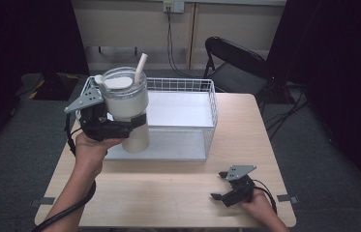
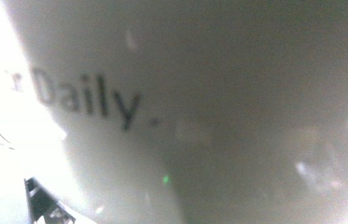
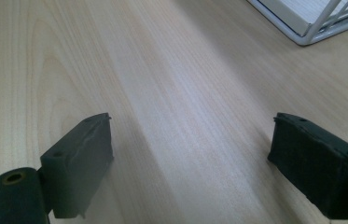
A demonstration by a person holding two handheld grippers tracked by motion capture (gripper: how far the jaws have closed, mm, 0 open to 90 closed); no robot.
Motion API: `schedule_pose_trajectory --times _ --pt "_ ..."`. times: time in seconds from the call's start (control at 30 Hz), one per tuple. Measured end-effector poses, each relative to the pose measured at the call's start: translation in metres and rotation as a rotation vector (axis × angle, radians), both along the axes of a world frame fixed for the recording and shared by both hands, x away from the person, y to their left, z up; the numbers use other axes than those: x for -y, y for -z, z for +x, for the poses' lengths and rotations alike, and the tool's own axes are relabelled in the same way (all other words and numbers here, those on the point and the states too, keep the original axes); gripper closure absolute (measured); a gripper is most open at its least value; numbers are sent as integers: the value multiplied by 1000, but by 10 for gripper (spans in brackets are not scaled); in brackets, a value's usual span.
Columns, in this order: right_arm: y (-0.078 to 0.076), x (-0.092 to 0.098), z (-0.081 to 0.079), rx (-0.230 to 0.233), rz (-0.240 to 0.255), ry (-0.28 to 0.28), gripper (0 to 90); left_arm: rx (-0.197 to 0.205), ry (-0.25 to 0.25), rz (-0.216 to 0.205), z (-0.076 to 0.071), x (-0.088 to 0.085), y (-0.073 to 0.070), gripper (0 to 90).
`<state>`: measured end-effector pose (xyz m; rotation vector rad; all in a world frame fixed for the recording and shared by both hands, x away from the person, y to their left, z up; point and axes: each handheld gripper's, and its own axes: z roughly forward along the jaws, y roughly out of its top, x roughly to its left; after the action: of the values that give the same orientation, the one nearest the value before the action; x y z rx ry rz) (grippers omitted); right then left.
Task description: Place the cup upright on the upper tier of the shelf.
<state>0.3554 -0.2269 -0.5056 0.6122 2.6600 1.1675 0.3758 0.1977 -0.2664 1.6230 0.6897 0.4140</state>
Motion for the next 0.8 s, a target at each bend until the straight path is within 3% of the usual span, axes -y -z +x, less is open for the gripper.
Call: schedule_pose_trajectory --times 0.8 --pt "0 0 0 0 0 0 122 7 8 5 18 6 -32 87"
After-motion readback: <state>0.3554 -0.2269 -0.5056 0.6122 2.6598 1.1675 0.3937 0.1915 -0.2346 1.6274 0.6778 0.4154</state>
